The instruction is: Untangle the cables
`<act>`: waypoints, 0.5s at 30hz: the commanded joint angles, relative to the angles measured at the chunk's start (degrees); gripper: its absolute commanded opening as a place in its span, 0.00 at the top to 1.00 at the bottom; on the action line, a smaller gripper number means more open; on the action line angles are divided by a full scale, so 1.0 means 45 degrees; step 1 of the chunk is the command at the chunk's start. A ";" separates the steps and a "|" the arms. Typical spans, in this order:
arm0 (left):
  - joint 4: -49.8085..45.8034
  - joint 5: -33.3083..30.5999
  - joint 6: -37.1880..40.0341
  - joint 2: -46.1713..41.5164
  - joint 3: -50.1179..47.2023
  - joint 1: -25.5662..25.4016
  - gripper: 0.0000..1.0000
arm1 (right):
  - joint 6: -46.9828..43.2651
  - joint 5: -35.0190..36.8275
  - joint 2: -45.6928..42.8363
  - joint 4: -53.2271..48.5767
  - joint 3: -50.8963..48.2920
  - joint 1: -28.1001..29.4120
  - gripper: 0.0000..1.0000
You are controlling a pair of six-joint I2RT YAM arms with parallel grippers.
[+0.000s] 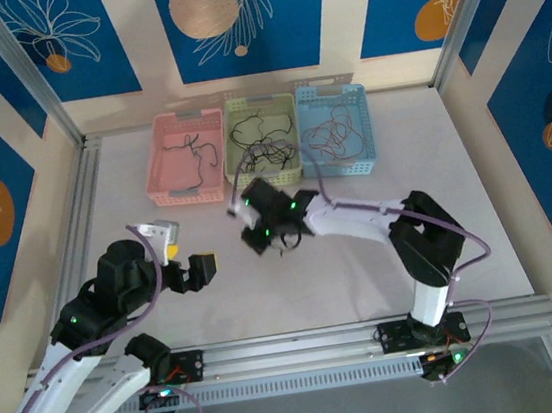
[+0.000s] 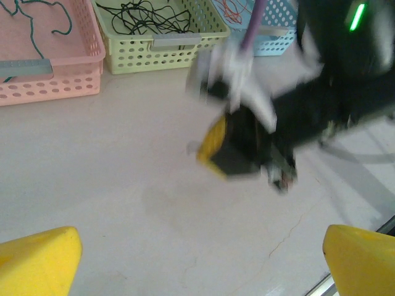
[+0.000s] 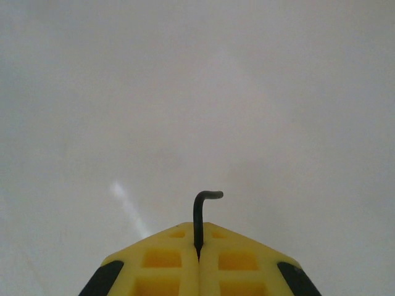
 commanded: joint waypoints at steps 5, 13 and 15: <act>-0.0213 -0.0248 0.0122 -0.0084 0.0202 0.0109 0.00 | 0.3769 -0.0406 0.0856 0.0708 0.3661 -0.3404 1.00; -0.0212 -0.0219 0.0121 -0.0044 0.0146 0.0122 0.00 | 0.6333 0.0032 0.4829 -0.0239 0.8953 -0.4650 1.00; -0.0192 -0.0176 0.0124 -0.0012 0.0131 0.0114 0.00 | 0.6399 0.0649 0.5815 -0.0627 1.0238 -0.4628 1.00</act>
